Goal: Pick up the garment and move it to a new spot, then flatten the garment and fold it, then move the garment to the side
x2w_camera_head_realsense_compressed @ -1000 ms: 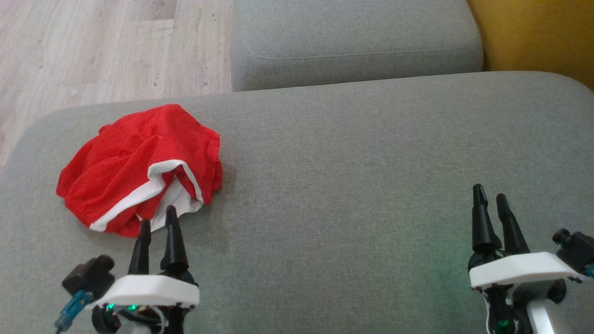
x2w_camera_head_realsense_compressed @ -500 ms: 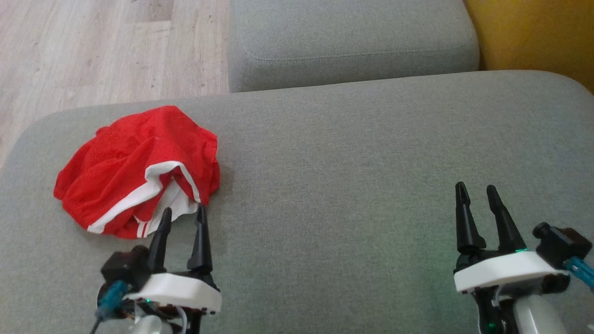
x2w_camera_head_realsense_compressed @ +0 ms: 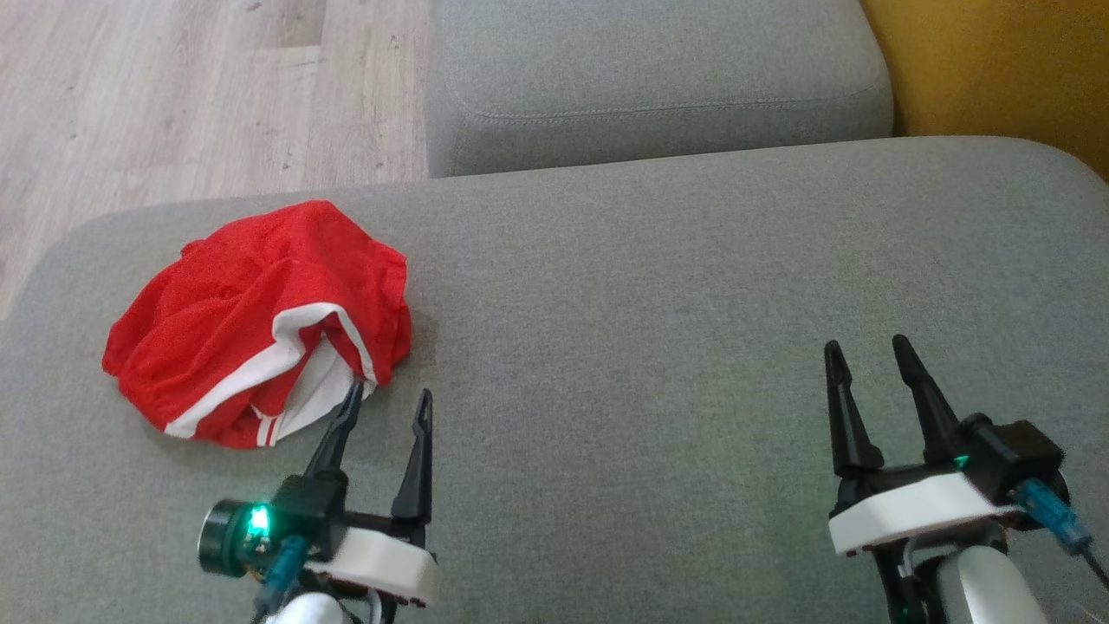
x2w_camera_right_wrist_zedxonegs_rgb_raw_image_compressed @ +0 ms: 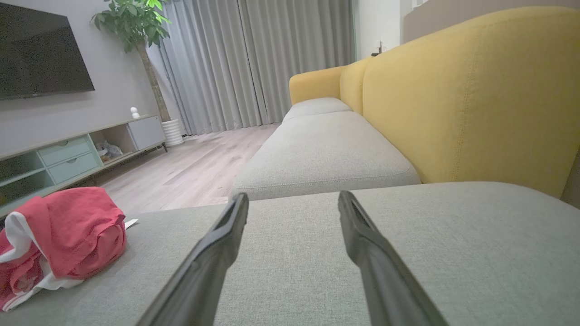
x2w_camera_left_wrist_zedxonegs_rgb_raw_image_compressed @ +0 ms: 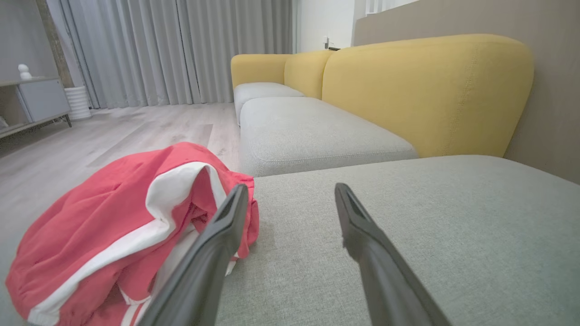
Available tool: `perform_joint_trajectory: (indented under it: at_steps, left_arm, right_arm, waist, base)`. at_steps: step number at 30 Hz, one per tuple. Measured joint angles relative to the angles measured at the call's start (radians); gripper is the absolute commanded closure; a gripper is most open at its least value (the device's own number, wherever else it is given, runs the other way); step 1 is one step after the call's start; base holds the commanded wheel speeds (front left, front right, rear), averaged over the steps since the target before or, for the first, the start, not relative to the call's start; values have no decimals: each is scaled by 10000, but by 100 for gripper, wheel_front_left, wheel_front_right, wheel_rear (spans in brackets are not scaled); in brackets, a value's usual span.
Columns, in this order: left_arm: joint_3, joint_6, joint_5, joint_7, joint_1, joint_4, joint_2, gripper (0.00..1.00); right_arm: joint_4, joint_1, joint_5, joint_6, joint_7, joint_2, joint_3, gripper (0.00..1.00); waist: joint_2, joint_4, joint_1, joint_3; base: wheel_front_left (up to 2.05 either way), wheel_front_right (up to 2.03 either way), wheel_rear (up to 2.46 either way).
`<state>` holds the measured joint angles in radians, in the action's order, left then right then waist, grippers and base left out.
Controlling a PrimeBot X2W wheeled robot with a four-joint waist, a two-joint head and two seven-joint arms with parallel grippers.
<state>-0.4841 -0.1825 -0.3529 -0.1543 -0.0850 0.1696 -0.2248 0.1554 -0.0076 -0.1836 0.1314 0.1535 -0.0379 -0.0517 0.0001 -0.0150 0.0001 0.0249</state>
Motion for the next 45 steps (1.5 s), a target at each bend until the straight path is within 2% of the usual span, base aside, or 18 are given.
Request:
perform_joint_trajectory:
  at_steps: [9, 15, 18, 24, 29, 37, 45]
  left_arm:
    - [-769, -433, 940, -290, -186, 276, -251, 0]
    - [-619, -583, 623, -476, -186, -186, -125, 0]
    - [-242, -531, 245, -579, -128, -510, 71, 0]
    - [556, -4, 109, -715, 391, -683, 535, 0]
    - [1193, 453, 391, -863, 724, -706, 1016, 0]
    - [1889, 1315, 855, -980, 1112, -295, 1434, 0]
    - [2309, 1655, 1168, -980, 1114, -261, 1628, 0]
  right_arm:
    - [-13, -6, 1409, 0, 276, -6, -111, 0]
    - [-136, -7, 1601, 0, 468, -13, -94, 0]
    - [-138, -6, 1235, 0, 545, -17, -50, 0]
    - [-90, -3, 717, 0, 754, -19, -96, 0]
    - [577, 15, -58, 0, 861, -23, -46, 0]
    - [1323, 7, -247, 0, 963, -27, -171, 0]
    - [1260, -5, -247, 0, 965, -27, -134, 0]
  waist:
    - [0, 11, 0, 26]
    - [0, 38, 0, 18]
    - [0, 66, 0, 15]
    - [0, 52, 0, 34]
    - [0, 24, 0, 79]
    - [0, -56, 0, 98]
    - [0, -24, 0, 98]
  base:
    - [0, 0, 0]
    - [0, 0, 0]
    - [0, 0, 0]
    - [0, 0, 0]
    - [0, 0, 0]
    - [0, 0, 0]
    - [0, 0, 0]
